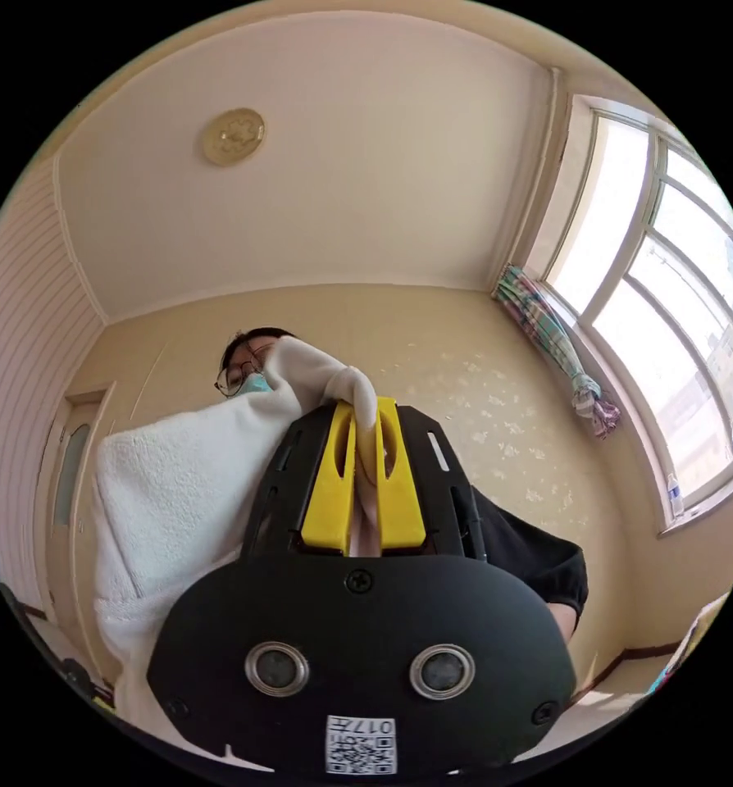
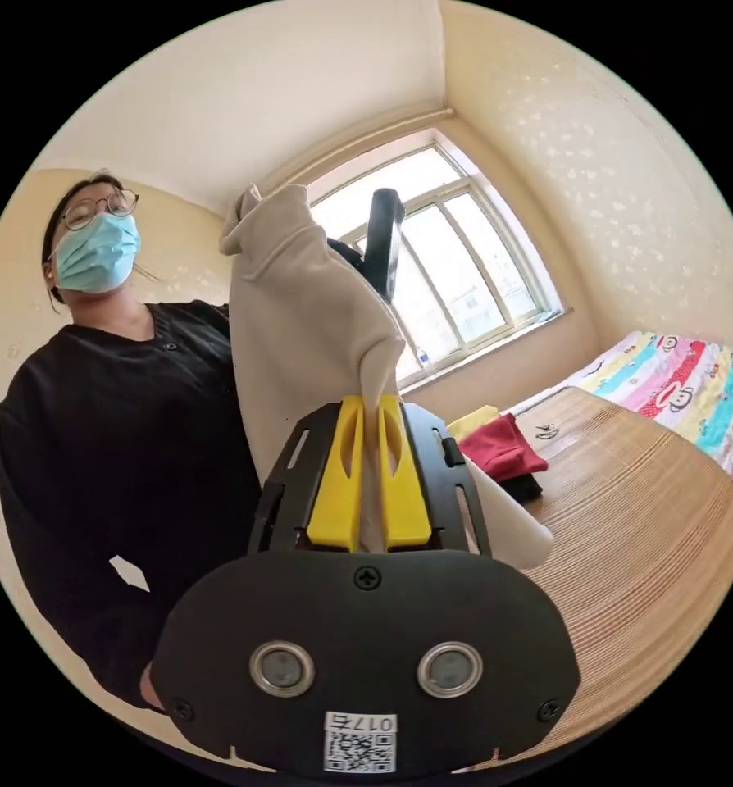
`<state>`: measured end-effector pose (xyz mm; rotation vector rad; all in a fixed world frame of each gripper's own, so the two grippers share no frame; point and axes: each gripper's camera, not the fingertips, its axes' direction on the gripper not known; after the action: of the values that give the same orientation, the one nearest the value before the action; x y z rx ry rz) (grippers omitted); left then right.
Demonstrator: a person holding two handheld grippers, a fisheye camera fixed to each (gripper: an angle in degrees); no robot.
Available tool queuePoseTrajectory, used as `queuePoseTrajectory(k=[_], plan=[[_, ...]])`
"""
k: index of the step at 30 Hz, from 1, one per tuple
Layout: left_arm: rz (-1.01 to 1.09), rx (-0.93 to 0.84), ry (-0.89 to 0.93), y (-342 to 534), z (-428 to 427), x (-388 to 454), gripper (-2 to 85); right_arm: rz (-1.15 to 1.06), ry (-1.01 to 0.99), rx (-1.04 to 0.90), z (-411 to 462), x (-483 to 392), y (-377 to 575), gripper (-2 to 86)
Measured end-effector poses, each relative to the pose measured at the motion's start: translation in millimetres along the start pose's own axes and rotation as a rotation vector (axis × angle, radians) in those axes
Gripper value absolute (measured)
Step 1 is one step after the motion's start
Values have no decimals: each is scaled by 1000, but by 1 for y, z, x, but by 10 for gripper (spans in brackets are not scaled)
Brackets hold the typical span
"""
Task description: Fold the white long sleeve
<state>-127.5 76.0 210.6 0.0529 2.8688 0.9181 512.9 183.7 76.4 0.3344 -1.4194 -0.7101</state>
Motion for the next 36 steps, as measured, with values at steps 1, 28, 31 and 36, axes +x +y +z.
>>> queuePoseTrajectory(k=[1,28,31,36], plan=[[-11,-27,-73,-5,-1,10,38,42,147,52,-18,-10,-4,43],[-285,-456,-1688,67,88,61,153,-518,904,649,-65,-364,-133,34],[-311,-502,-1612,71,105,33,148,-499,971,721,-61,-377,-134,33],[-266,-512,-1553,62,130,14,69,-451,1000,735,-57,-373,-141,34]])
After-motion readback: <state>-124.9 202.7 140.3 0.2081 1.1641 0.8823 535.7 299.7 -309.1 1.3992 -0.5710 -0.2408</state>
